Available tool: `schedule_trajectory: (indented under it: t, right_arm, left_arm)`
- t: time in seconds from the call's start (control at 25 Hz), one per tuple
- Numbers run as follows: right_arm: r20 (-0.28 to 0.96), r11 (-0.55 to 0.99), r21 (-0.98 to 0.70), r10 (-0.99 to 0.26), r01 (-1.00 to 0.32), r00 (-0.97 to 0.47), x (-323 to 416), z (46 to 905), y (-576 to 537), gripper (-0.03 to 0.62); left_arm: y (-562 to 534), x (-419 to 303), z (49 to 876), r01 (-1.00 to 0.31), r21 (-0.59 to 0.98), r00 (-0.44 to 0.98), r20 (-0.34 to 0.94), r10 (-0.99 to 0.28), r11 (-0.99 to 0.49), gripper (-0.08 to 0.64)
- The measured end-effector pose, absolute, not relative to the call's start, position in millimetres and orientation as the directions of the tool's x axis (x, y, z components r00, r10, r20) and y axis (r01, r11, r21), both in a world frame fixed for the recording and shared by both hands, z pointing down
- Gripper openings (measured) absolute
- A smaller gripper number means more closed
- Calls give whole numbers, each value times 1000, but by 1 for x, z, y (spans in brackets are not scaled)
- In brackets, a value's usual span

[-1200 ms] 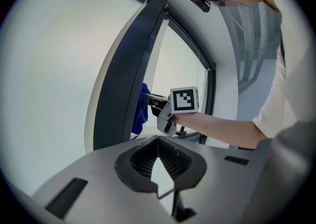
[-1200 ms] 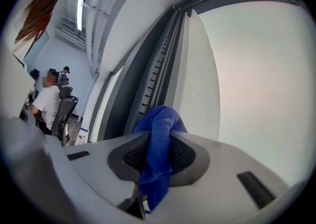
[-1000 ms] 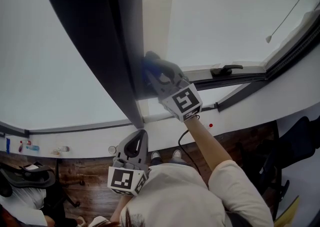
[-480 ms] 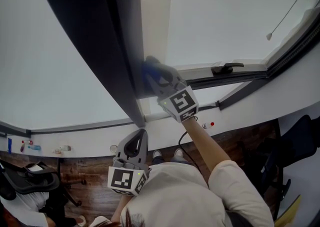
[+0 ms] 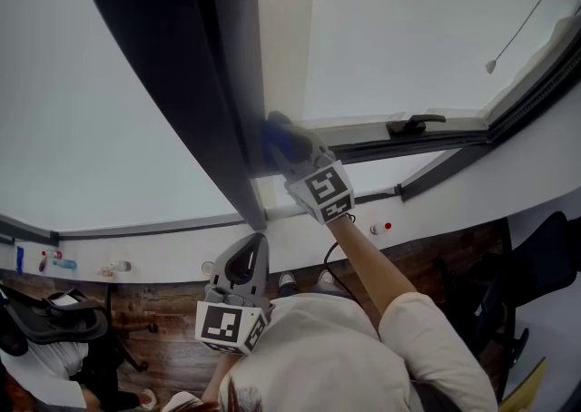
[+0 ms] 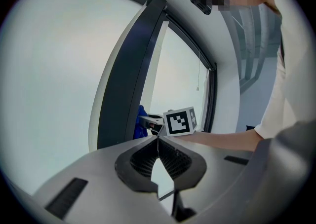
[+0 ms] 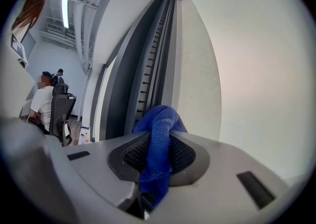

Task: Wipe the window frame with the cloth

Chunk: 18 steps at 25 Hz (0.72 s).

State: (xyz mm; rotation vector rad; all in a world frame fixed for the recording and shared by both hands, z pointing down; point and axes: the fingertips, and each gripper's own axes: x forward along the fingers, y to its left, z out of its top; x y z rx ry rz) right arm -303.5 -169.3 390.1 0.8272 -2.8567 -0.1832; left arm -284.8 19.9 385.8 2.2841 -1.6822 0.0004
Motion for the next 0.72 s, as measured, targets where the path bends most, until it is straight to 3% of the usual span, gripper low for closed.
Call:
schedule_trajectory:
  t: [0.72]
  right_arm:
    - [362, 881, 98, -466, -464, -808, -303, 465, -168, 77]
  left_arm:
    - [25, -280, 383, -934, 249, 302, 169, -938, -256, 9]
